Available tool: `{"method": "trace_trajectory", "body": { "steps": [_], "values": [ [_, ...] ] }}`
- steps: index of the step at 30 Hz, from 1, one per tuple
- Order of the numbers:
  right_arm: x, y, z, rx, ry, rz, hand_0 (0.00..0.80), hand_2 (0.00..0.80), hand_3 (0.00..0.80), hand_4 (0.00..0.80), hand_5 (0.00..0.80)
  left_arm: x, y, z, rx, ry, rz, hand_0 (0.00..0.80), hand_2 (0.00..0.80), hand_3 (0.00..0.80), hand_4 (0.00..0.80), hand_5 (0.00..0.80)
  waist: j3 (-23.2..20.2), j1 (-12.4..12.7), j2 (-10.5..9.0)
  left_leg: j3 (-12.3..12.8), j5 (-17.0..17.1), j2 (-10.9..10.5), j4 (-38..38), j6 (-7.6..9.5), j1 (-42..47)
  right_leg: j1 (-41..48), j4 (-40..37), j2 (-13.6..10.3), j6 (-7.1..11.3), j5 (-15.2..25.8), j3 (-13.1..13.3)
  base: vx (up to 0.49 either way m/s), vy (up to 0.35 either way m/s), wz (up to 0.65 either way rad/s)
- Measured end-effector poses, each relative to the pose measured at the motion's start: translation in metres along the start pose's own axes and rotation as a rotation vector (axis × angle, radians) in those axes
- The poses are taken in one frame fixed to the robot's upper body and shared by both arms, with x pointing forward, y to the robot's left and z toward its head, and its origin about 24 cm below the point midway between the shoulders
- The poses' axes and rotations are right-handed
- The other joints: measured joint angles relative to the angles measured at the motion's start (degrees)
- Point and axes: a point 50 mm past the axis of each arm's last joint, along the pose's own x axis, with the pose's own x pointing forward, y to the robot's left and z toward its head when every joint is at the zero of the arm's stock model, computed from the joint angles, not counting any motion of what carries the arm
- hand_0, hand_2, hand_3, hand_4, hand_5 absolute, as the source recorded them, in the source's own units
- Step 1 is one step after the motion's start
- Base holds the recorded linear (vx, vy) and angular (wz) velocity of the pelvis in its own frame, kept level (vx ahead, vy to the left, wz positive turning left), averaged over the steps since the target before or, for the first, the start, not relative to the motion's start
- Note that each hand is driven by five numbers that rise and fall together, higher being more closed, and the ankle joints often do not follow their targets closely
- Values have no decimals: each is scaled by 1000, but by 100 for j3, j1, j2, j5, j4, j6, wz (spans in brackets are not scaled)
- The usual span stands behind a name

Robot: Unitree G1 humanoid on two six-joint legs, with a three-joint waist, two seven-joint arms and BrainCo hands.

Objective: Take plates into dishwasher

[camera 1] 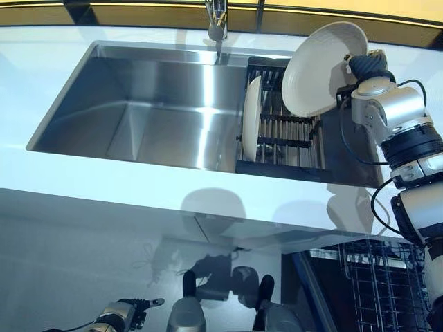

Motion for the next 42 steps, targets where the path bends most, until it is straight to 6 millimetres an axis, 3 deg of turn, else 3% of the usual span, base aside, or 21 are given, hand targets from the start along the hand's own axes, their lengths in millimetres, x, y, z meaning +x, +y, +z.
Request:
{"method": "trace_trajectory", "body": {
  "steps": [7, 17, 24, 31, 35, 42],
  "values": [
    [4, -21, 8, -80, -64, -46, 800, 800, 800, 800, 800, 1, 1, -12, 40, 11, 14, 0, 0, 0, 0, 0, -447, -21, -231, 58, -1, -1, -3, 0, 44, 10, -1, -2, 0, -1, 40, 36, -50, -3],
    [8, -69, 17, -231, -120, -137, 800, 800, 800, 800, 800, 4, -1, -39, 103, 41, 16, 0, 0, 0, 0, 0, -1198, -238, -404, 491, -100, 47, -13, 0, 390, 74, -25, 34, 4, 11, 379, 42, -64, -20],
    [10, -99, 17, -327, -130, -199, 800, 800, 800, 800, 800, 4, 0, -41, 165, 22, 18, 0, 0, 0, 0, 0, -1485, -494, -385, 807, -133, 107, -34, -39, 523, -16, -26, 114, -33, 83, 660, 17, -46, -25],
    [9, -157, 7, -448, -84, -311, 800, 800, 800, 800, 800, 4, -2, -37, 232, -6, 9, 0, 0, 0, 0, 0, -1559, -784, -309, 973, -156, 125, -37, -58, 607, -39, -27, 155, -28, 98, 850, 1, -24, -13],
    [5, -177, 6, -500, -87, -334, 800, 800, 800, 800, 800, 4, -3, -40, 237, -15, -1, 0, 0, 0, 0, 0, -1661, -952, -267, 1124, -178, 122, -32, -60, 613, -134, -26, 181, -30, 127, 1015, -2, -4, -18],
    [0, -207, -16, -576, -40, -345, 800, 800, 800, 800, 800, 4, -1, -40, 279, -35, 7, 0, 0, 0, 0, 0, -1676, -1134, -267, 1297, -206, 133, -39, -76, 690, -172, -26, 218, -21, 137, 1187, -18, -9, -13]
  ]
}}
